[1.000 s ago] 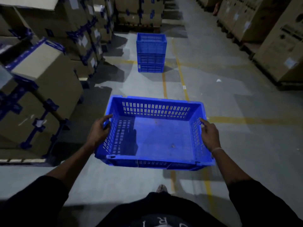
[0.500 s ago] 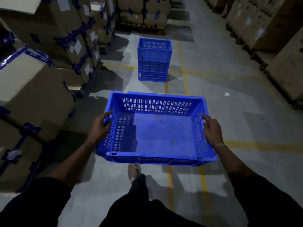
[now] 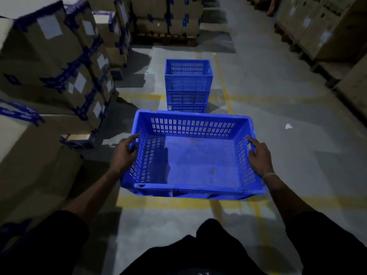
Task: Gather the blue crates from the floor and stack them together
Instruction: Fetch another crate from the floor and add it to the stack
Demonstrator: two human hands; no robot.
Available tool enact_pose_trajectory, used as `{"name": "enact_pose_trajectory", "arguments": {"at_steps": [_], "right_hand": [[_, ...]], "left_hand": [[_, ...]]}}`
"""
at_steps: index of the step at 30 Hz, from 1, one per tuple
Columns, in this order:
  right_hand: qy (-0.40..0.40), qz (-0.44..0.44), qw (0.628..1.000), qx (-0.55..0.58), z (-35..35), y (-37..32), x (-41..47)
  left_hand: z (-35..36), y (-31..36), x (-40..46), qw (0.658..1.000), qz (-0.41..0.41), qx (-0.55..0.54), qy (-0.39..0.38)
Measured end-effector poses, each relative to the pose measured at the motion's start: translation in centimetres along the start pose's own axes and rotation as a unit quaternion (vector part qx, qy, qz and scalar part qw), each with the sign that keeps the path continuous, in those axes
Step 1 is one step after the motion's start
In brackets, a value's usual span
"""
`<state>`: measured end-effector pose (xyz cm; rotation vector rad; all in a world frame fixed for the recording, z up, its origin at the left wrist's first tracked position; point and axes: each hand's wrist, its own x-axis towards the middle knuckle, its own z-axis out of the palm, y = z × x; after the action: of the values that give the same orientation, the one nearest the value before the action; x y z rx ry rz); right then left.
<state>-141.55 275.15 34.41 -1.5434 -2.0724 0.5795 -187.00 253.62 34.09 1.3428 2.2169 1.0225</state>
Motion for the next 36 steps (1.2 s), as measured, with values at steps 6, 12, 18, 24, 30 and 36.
{"name": "enact_pose_trajectory", "arguments": {"at_steps": [6, 12, 18, 24, 30, 36], "right_hand": [[-0.001, -0.01, 1.0, 0.012, 4.2, -0.7, 13.8], [-0.006, -0.01, 1.0, 0.021, 8.6, 0.5, 28.9], [-0.023, 0.015, 0.999, 0.025, 10.3, -0.4, 44.0], [-0.037, 0.026, 0.999, 0.029, 11.9, -2.3, 56.0], [-0.053, 0.034, 0.997, 0.045, 15.7, -3.4, 67.7], [-0.054, 0.034, 0.998, 0.03, 21.6, -4.2, 79.5]], "left_hand": [[1.8, -0.6, 13.5, 1.0, -0.004, -0.011, 0.009], [4.7, -0.1, 27.7, 1.0, -0.006, -0.01, 0.015], [6.0, 1.4, 42.5, 0.999, -0.022, 0.029, -0.019], [7.4, 1.7, 54.0, 0.999, -0.034, 0.026, -0.007], [9.5, -0.1, 67.2, 0.999, -0.037, 0.006, -0.017], [11.4, -2.4, 81.0, 0.999, -0.02, -0.004, -0.046]]}}
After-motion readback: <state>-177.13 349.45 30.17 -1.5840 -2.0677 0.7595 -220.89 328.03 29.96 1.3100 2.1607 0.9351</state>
